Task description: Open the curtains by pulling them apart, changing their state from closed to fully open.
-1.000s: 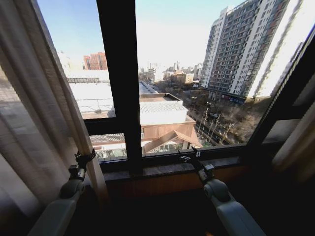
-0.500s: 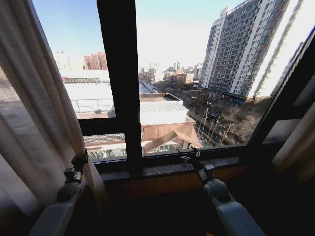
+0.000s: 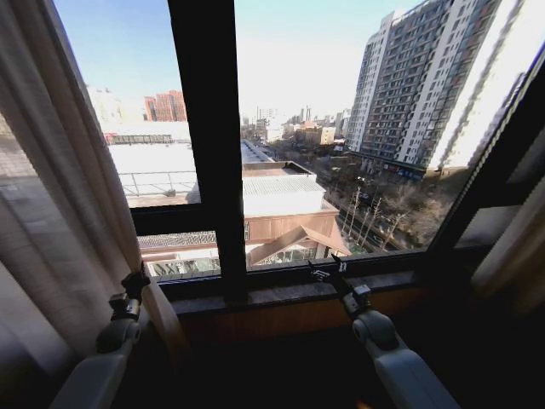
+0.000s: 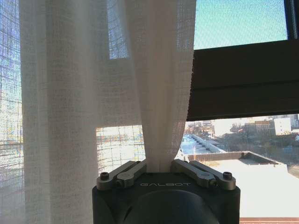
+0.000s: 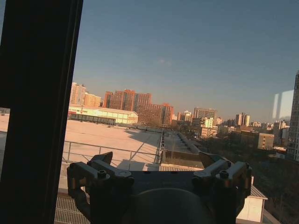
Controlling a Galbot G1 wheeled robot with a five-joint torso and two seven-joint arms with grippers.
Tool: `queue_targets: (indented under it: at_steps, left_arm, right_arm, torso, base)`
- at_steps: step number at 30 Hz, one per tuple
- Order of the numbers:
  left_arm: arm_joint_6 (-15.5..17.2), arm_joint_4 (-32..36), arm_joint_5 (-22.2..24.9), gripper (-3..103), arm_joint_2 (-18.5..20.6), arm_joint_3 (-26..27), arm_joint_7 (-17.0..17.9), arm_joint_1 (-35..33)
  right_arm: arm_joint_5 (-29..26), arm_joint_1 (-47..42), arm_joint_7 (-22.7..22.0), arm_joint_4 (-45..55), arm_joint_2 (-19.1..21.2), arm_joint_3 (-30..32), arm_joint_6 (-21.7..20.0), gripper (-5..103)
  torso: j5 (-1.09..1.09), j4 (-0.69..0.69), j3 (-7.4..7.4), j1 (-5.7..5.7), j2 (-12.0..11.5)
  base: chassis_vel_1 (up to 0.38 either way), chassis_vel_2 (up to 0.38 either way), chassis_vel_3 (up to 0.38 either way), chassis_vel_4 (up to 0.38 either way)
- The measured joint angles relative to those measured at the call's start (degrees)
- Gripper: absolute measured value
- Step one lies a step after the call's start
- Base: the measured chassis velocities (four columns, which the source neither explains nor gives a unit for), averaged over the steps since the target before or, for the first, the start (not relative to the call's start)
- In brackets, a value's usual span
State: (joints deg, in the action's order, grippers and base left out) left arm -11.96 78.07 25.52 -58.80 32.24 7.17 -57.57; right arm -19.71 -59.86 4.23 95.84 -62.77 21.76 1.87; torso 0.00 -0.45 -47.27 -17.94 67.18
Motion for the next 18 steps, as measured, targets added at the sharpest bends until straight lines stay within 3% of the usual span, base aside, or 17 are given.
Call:
queue_targets:
  at_steps: [9,18]
  left_arm:
    - [-0.32,0.03,-0.05,0,0.05,0.48,-0.01,-0.61]
    - [-0.74,0.59,-0.1,0,-0.02,1.26,0.0,-1.65]
  right_arm:
    - [0.0,0.0,0.0,0.0,0.0,0.0,0.0,100]
    - [0.0,0.0,0.0,0.0,0.0,0.0,0.0,100]
  torso:
    - [0.0,0.02,0.0,0.0,0.0]
    - [-0.01,0.0,0.0,0.01,0.0]
  base:
    - [0.219,0.158,-0.205,-0.171]
    - [0.328,0.275,-0.335,-0.283]
